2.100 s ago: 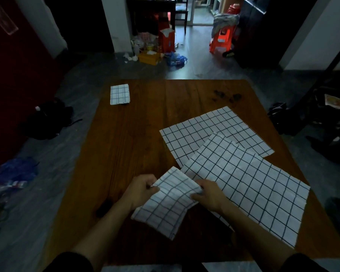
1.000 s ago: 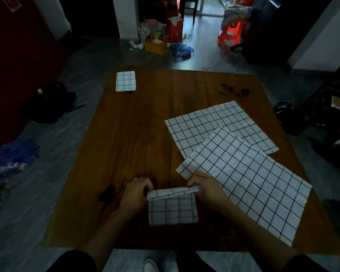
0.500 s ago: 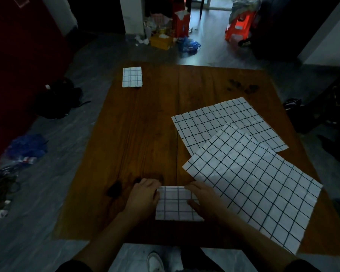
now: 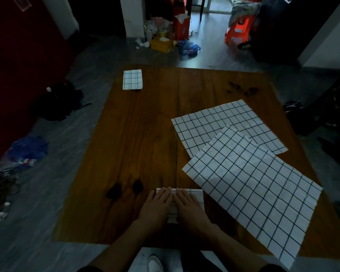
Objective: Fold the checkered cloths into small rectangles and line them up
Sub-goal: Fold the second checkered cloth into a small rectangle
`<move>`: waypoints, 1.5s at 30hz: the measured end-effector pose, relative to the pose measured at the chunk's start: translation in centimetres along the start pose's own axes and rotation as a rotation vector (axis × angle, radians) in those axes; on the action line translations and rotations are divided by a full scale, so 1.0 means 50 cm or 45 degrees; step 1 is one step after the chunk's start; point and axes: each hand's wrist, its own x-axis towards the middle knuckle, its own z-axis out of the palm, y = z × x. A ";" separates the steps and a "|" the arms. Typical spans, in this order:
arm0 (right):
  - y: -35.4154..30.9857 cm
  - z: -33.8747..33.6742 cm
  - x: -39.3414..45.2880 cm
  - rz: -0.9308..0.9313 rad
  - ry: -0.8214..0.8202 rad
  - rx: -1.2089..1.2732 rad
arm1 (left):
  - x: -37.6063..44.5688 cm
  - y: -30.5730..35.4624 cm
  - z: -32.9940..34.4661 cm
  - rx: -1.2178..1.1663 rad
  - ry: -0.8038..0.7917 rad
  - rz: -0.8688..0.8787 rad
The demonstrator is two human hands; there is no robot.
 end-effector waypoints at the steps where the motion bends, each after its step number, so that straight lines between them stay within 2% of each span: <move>1: 0.004 -0.002 -0.001 -0.001 0.006 -0.014 | 0.000 -0.001 -0.002 -0.018 -0.017 -0.004; 8: 0.061 -0.006 -0.034 0.122 0.007 -0.021 | -0.018 -0.020 0.006 -0.071 -0.012 -0.116; 14: 0.082 -0.013 -0.046 0.126 0.044 -0.018 | -0.028 -0.037 0.005 -0.029 0.043 -0.150; 21: 0.082 -0.041 -0.032 0.155 0.258 -0.011 | -0.009 -0.047 -0.037 -0.057 0.201 -0.178; 27: 0.086 -0.066 0.001 0.167 0.155 -0.042 | 0.033 -0.041 -0.063 -0.019 -0.013 -0.272; 31: 0.093 -0.066 0.005 0.188 0.130 -0.030 | 0.040 -0.035 -0.067 0.049 -0.042 -0.217; 37: 0.083 -0.079 0.005 0.151 0.272 0.026 | 0.029 -0.038 -0.074 -0.178 0.198 -0.112; 42: 0.053 -0.118 0.026 -0.101 0.361 0.073 | 0.016 -0.037 -0.110 -0.256 0.380 -0.021; 45: 0.050 -0.142 0.029 -0.153 0.391 0.168 | 0.003 -0.048 -0.130 -0.261 0.444 -0.006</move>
